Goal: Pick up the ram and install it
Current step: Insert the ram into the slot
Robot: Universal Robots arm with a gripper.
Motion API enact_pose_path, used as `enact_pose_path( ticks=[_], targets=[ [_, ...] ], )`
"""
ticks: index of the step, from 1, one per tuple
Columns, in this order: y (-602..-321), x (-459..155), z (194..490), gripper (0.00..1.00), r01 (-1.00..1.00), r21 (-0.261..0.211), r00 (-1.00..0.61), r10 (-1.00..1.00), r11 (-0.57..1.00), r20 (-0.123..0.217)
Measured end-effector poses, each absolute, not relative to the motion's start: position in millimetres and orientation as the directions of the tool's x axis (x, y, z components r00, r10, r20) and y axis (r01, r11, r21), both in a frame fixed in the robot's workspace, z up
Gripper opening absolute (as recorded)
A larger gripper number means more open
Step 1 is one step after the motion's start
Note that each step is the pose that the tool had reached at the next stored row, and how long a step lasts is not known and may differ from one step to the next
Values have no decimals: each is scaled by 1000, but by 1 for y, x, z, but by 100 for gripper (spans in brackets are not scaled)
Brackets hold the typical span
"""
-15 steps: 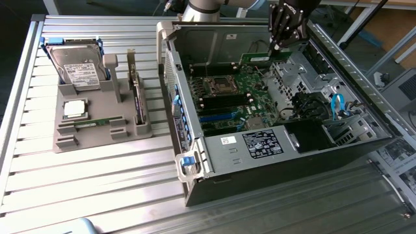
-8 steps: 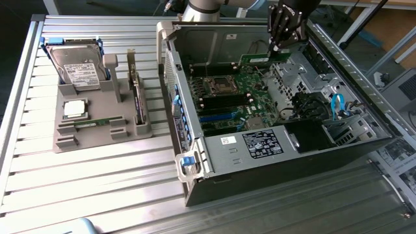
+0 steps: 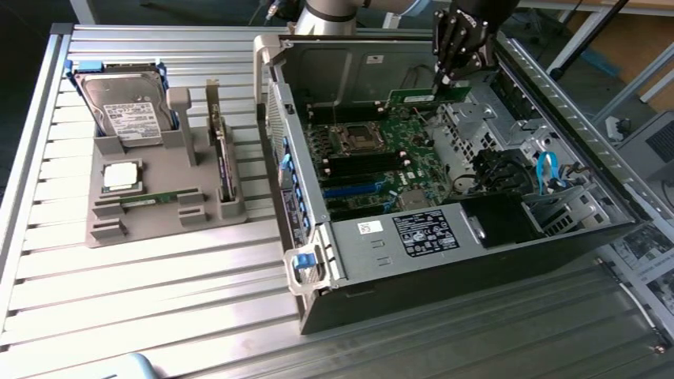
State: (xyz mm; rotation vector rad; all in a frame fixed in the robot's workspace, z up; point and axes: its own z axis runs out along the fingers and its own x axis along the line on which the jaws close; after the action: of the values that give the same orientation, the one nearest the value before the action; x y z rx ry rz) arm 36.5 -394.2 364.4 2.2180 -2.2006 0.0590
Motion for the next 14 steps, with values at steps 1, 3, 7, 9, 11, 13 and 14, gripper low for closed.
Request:
enact_pose_path(
  ticks=[1, 3, 7, 9, 11, 13, 14],
  targets=[
    [-394, 36, 364, 12, -1000, -15, 8, -999, -8, 38],
    [-394, 36, 363, 12, -1000, -15, 8, -999, -8, 39],
    [-394, 36, 362, 12, -1000, -15, 8, -999, -8, 39],
    [-394, 36, 361, 12, -1000, -15, 8, -999, -8, 39],
    [-394, 36, 360, 12, -1000, -15, 8, -999, -8, 39],
    [-394, 36, 359, 12, -1000, -15, 8, -999, -8, 39],
    [-394, 36, 359, 12, -1000, -15, 8, -999, -8, 39]
  ],
)
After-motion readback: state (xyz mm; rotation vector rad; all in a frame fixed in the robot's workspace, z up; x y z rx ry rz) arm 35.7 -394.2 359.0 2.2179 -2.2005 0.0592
